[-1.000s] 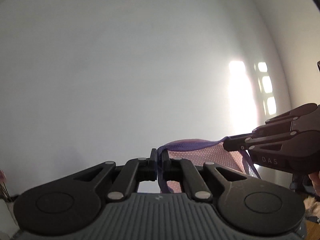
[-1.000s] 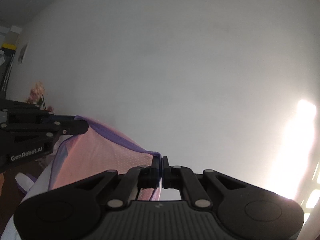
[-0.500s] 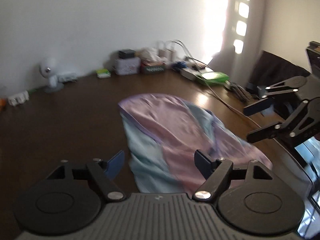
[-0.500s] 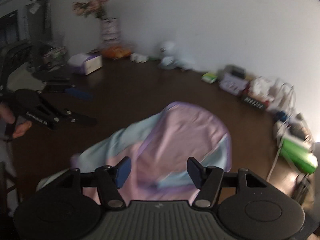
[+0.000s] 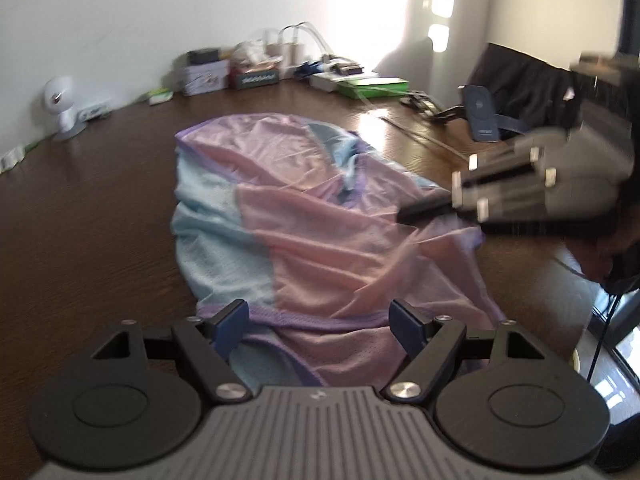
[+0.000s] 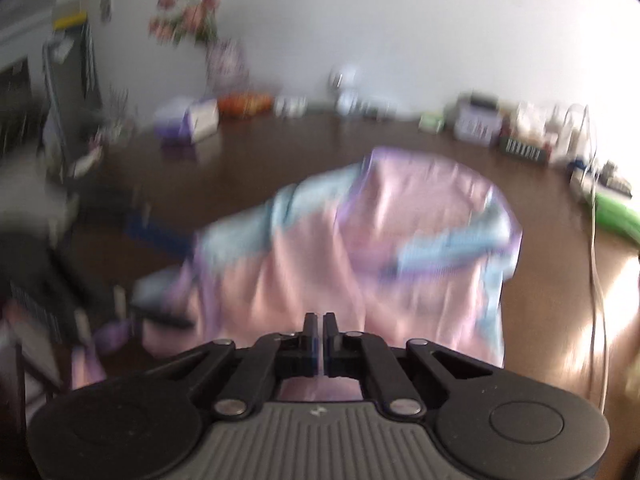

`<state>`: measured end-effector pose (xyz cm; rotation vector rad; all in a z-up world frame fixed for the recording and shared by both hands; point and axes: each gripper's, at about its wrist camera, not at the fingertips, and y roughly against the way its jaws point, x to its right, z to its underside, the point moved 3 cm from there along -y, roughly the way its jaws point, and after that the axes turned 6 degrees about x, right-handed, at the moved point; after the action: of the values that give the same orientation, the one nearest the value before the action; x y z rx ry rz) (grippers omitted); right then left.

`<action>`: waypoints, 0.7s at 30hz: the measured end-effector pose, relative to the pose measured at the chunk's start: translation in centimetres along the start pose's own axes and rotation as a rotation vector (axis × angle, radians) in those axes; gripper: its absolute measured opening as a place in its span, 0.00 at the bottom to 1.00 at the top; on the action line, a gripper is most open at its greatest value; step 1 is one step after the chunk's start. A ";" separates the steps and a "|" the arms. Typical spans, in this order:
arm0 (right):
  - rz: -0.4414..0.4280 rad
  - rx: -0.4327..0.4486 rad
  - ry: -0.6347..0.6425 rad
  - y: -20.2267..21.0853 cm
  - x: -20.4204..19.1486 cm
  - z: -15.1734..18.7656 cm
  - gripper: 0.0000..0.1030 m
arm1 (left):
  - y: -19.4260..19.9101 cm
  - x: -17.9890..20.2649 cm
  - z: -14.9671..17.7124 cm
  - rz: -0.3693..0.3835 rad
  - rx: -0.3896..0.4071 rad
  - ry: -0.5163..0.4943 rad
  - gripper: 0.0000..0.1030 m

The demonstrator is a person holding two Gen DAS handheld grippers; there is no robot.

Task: Fold clothes
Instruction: 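Lay the garment flat on the table and open both grippers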

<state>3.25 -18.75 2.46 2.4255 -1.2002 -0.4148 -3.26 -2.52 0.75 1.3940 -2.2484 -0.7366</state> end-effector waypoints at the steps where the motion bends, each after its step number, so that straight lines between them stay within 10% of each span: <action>1: 0.011 0.041 -0.017 -0.4 0.4 -1.2 0.00 | 0.2 -0.3 -0.1 -0.008 0.002 0.025 0.77; 7: 0.218 0.050 -0.094 -7.3 5.1 -6.0 0.05 | 2.4 -0.1 -1.2 0.062 0.030 0.081 0.77; 10: 0.076 0.059 -0.136 -4.2 4.7 -5.1 0.14 | 2.5 1.3 -0.3 0.144 -0.023 0.059 0.77; 12: -0.030 0.085 -0.145 -0.4 3.9 -3.4 0.55 | 1.7 2.6 0.3 0.193 -0.073 0.058 0.77; 19: -0.057 0.058 -0.141 9.0 2.7 3.1 0.57 | -0.8 6.9 1.2 0.243 -0.165 -0.069 0.76; 21: -0.060 0.023 -0.125 10.0 1.9 4.9 0.57 | -1.1 7.0 1.4 0.239 -0.171 -0.061 0.53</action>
<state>-4.57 -26.87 2.78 2.4921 -1.1909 -0.5816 -6.27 -8.92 -0.67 1.0162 -2.2850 -0.8750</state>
